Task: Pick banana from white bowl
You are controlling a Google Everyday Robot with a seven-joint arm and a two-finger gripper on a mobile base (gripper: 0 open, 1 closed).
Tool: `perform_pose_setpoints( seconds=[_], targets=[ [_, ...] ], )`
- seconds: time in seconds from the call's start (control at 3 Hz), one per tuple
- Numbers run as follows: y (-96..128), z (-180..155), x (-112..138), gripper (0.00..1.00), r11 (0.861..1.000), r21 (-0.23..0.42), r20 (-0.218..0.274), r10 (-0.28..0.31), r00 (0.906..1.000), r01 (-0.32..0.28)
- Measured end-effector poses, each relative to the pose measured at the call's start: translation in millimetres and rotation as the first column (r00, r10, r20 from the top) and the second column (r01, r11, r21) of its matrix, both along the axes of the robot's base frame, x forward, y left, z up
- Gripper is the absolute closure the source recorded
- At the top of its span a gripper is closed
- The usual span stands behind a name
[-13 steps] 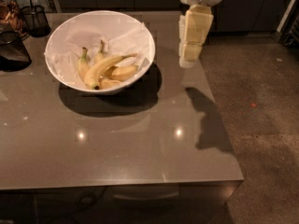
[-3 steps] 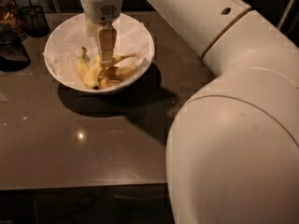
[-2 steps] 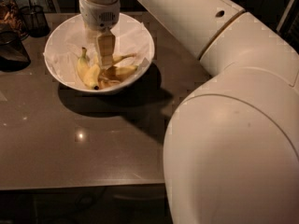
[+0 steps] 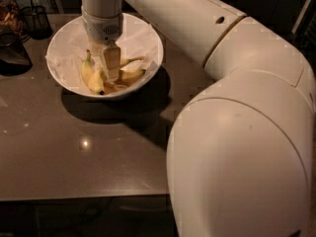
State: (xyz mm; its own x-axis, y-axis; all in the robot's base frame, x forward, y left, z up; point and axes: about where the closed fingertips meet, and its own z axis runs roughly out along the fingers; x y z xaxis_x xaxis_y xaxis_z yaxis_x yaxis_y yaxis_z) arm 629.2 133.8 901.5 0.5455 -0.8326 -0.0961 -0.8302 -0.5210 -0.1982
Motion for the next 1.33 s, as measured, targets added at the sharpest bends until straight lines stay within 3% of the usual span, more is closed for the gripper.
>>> perform_pose_setpoints(
  seconds=[0.67, 1.33],
  targets=[
    [-3.6, -18.7, 7.1, 0.34, 0.999, -0.029, -0.003, 0.029, 0.9996, -0.029],
    [-6.7, -22.3, 11.8, 0.76, 0.999, -0.032, 0.001, 0.034, 0.9994, -0.034]
  ],
)
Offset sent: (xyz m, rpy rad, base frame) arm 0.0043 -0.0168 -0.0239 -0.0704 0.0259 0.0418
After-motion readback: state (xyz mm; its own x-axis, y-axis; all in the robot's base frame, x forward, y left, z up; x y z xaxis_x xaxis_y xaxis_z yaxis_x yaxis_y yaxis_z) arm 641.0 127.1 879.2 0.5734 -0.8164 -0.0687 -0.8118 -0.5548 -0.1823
